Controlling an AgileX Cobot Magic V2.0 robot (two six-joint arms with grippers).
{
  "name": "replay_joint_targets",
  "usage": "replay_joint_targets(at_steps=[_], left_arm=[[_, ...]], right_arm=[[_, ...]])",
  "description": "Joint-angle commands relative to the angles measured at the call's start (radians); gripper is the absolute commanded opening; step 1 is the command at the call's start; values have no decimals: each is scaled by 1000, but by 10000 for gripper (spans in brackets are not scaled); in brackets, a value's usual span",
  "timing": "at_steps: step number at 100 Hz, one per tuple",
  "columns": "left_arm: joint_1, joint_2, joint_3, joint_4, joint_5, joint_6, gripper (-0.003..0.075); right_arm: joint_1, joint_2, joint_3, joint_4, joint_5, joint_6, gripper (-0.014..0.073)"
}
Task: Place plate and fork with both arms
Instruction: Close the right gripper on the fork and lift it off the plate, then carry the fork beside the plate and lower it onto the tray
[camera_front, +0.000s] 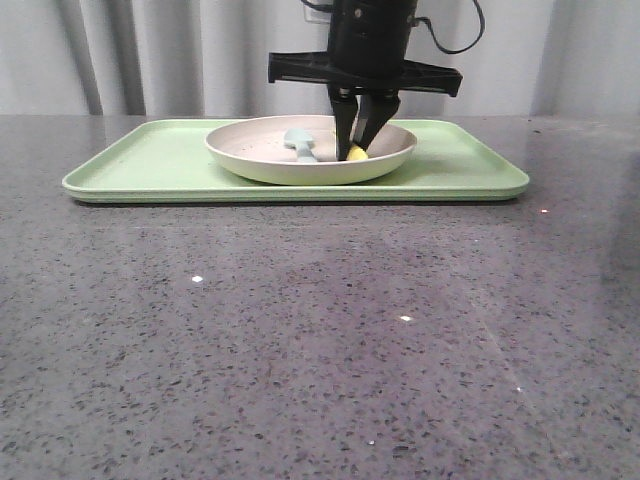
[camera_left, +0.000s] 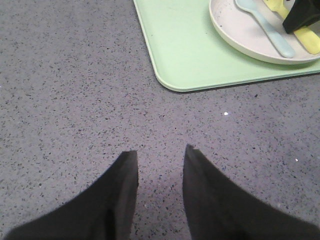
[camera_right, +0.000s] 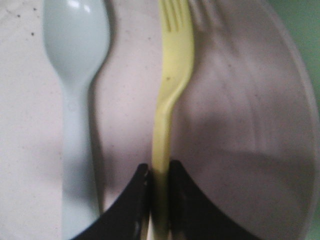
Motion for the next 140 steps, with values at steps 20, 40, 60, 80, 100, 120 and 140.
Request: replay_joint_targets(at_steps=[20, 40, 60, 80, 100, 120, 140], left_arm=[[-4, -1, -25, -11, -70, -12, 230], [-4, -1, -25, -11, -70, -12, 230], [-4, -1, -25, -11, -70, -12, 230], [-4, -1, -25, -11, -70, -12, 230], [-4, -1, -25, -11, -72, -12, 230], [-4, -1, -25, -11, -72, -12, 230], [-4, -1, -25, -11, -72, -12, 230]], right_arm=[[-3, -68, -28, 1, -30, 0, -17], [-11, -123, -29, -11, -21, -20, -17], [-42, -204, -30, -72, -1, -38, -17], [-97, -256, -30, -113, 69, -38, -17], [-152, -264, -26, -116, 108, -63, -17], [-167, -261, -26, -124, 108, -64, -17], [-168, -235, -26, -124, 108, -84, -17]])
